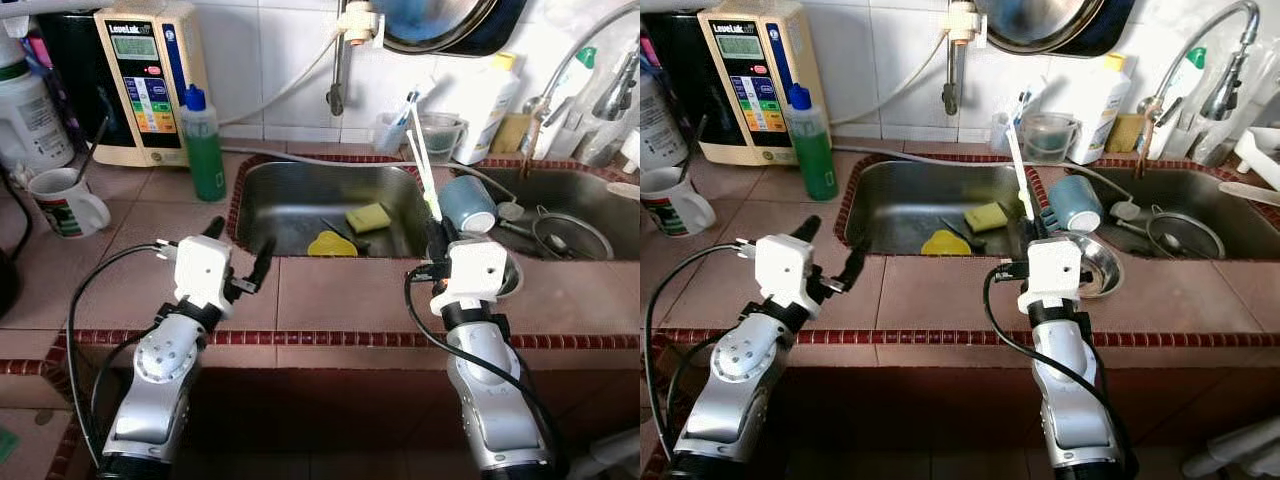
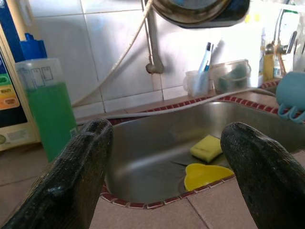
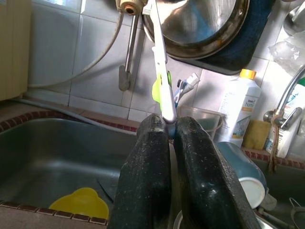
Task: Kitchen organization
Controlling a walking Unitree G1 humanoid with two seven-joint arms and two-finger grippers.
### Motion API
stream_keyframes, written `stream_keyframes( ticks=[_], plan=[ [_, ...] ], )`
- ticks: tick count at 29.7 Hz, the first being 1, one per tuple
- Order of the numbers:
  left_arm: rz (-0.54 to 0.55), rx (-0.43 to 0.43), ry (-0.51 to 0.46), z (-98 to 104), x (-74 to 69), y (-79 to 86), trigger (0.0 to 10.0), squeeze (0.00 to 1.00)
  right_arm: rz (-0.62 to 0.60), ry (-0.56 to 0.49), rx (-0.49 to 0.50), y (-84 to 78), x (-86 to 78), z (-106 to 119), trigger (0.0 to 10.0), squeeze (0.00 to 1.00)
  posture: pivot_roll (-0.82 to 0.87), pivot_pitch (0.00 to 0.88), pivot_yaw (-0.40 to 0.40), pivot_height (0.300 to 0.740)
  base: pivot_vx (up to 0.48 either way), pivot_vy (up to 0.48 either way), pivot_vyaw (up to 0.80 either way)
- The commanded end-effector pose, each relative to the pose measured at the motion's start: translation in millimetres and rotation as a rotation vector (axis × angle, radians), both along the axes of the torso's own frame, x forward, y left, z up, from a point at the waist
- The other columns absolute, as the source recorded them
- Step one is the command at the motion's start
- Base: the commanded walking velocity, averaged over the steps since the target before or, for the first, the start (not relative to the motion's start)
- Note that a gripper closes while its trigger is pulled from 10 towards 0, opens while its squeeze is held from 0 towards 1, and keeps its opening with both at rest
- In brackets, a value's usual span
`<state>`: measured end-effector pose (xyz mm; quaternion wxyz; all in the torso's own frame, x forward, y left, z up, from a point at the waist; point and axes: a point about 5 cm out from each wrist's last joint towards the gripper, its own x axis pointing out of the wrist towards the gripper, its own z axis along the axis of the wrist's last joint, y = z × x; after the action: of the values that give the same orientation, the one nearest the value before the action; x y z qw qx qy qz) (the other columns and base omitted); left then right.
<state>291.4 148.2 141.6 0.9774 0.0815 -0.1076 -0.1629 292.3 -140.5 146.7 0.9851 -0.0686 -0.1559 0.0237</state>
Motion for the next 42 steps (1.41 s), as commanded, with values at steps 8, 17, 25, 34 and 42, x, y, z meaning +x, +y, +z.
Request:
stream_keyframes(
  ticks=[8, 17, 25, 34, 42],
  plan=[
    [-0.059, 0.030, -0.026, 5.1, -4.0, -7.1, 10.0, 0.00, -0.021, -0.006, -0.005, -8.2, 0.0, 3.8, 10.0, 0.00, -0.15, 0.000, -0.019, 0.740, 0.150, 0.000, 0.00],
    [-0.059, 0.030, -0.025, 5.2, -4.1, -7.4, 10.0, 0.00, -0.021, -0.005, -0.003, -7.9, -0.2, 3.5, 10.0, 0.00, -0.15, 0.000, -0.019, 0.740, 0.370, 0.000, 0.00],
    [-0.059, 0.026, -0.028, 5.4, -4.8, -7.6, 10.0, 0.00, -0.020, -0.002, -0.002, -7.1, -0.8, 2.8, 10.0, 0.00, -0.15, 0.000, -0.019, 0.740, 0.421, 0.000, 0.00],
    [-0.061, -0.010, -0.043, 8.2, -6.6, -9.0, 10.0, 0.00, -0.016, 0.001, -0.005, -7.4, -0.9, 2.7, 10.0, 0.00, -0.15, 0.000, -0.021, 0.740, 0.092, 0.000, 0.00],
    [-0.098, 0.003, -0.057, 12.3, -11.0, -14.7, 10.0, 0.00, 0.023, 0.014, -0.048, -11.6, 4.7, 2.7, 10.0, 0.00, -0.14, 0.000, -0.023, 0.740, 0.000, 0.000, 0.00]
  ],
)
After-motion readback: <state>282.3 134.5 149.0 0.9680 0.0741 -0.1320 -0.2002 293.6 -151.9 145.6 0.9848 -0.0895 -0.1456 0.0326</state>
